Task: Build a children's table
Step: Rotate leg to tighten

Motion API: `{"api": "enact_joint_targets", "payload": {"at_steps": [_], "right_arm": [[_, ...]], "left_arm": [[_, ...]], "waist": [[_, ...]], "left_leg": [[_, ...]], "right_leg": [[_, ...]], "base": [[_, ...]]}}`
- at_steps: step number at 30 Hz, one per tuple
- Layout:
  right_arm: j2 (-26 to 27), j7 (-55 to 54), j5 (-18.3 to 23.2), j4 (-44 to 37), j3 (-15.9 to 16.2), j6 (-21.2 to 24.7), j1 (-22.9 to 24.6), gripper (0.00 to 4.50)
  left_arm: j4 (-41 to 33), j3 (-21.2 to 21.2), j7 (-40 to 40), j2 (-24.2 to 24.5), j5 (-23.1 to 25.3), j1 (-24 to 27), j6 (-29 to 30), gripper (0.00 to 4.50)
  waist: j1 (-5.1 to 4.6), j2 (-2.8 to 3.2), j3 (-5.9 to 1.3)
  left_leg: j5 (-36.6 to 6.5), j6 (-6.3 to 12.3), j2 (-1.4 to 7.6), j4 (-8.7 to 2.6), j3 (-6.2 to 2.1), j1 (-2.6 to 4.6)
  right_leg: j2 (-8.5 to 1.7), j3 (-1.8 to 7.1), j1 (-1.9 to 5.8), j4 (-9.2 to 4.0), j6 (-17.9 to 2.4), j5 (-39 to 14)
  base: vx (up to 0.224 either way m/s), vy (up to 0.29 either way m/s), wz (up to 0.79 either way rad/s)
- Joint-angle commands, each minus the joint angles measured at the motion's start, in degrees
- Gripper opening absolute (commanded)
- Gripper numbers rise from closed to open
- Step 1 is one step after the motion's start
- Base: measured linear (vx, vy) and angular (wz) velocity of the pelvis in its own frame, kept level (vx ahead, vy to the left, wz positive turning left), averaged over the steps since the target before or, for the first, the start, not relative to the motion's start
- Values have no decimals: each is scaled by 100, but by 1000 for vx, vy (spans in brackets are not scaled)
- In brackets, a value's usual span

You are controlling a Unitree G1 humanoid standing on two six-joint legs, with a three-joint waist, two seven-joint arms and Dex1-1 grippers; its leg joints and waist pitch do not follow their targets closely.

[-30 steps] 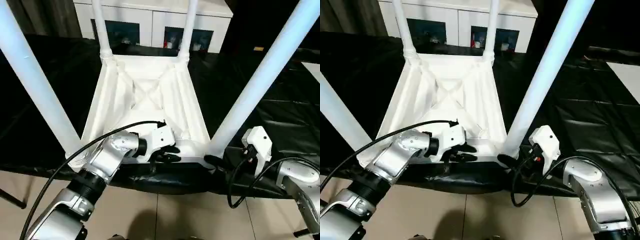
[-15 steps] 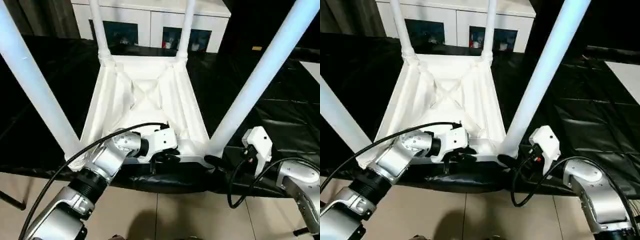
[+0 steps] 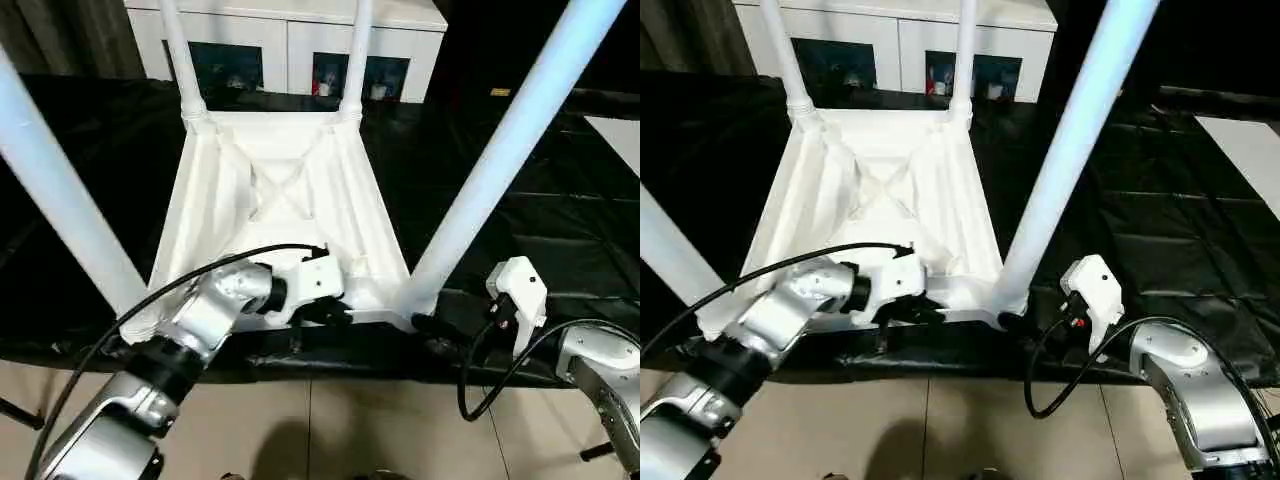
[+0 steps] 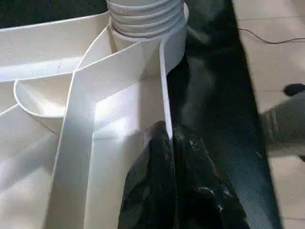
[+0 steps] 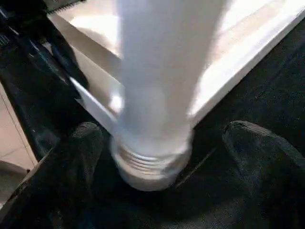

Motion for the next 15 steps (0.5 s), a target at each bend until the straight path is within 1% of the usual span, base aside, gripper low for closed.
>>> {"api": "enact_joint_targets", "payload": {"at_steps": [1, 2, 4, 5, 6, 8, 9, 10, 11, 12, 15], "right_arm": [[-41, 53, -141, 127, 173, -148, -92, 450], [-16, 47, -178, 160, 220, -178, -130, 450], [68, 49, -227, 296, 325, -236, -268, 450], [75, 54, -281, 357, 377, -291, -307, 450], [92, 105, -322, 452, 446, -357, -360, 450], [107, 136, -318, 489, 464, -369, -381, 450], [123, 162, -343, 533, 498, -407, -406, 450], [156, 195, -376, 591, 536, -447, -440, 450], [186, 188, -406, 646, 564, -489, -477, 450], [215, 191, -403, 689, 575, -509, -511, 450], [232, 212, -390, 742, 585, -545, -565, 450]], "left_arm": [[-146, -47, -188, 96, -10, 89, -81, 1], [-174, -54, -221, 125, -19, 96, -76, 1], [-214, -65, -254, 190, -19, 104, -95, 1], [-222, -64, -269, 203, -26, 109, -93, 1], [-228, -57, -269, 206, -27, 109, -92, 1], [-226, -54, -253, 202, -20, 105, -95, 1], [-208, -56, -243, 193, -12, 93, -103, 1], [-178, -58, -233, 183, -2, 78, -112, 1], [-161, -63, -233, 181, 0, 69, -115, 1], [-143, -67, -221, 177, 9, 58, -119, 1], [-136, -73, -210, 179, 17, 50, -116, 1]], "waist": [[12, -43, -268], [9, -50, -266], [7, -41, -269], [1, -40, -277], [1, -62, -284], [12, -43, -281], [18, -47, -279], [14, -64, -283], [15, -54, -279], [10, -64, -279], [18, -57, -282]], "left_leg": [[-1383, 305, 399, -539, -198, 57], [-1309, 318, 397, -539, -195, 48], [-1234, 337, 401, -533, -189, 50], [-1152, 365, 398, -530, -186, 46], [-1044, 402, 400, -517, -175, 48], [-1011, 440, 403, -511, -170, 51], [-992, 462, 405, -510, -169, 52], [-981, 473, 405, -508, -166, 51], [-973, 478, 404, -510, -168, 48], [-993, 471, 404, -508, -165, 50], [-985, 454, 410, -511, -168, 58]], "right_leg": [[-389, 214, 168, -490, -1313, -1617], [-386, 212, 174, -475, -1346, -1504], [-384, 212, 174, -458, -1405, -1322], [-378, 210, 187, -438, -1453, -1155], [-382, 209, 191, -422, -1506, -989], [-392, 214, 199, -417, -1560, -915], [-389, 211, 201, -411, -1581, -871], [-389, 209, 203, -410, -1587, -865], [-394, 209, 206, -409, -1602, -885], [-393, 208, 203, -413, -1602, -932], [-392, 211, 206, -410, -1586, -948]], "base": [[0, 0, 0], [0, 0, 0], [0, 0, 0], [0, 0, 0], [0, 0, 0], [0, 0, 0], [0, 0, 0], [0, 0, 0], [0, 0, 0], [0, 0, 0], [0, 0, 0]]}}
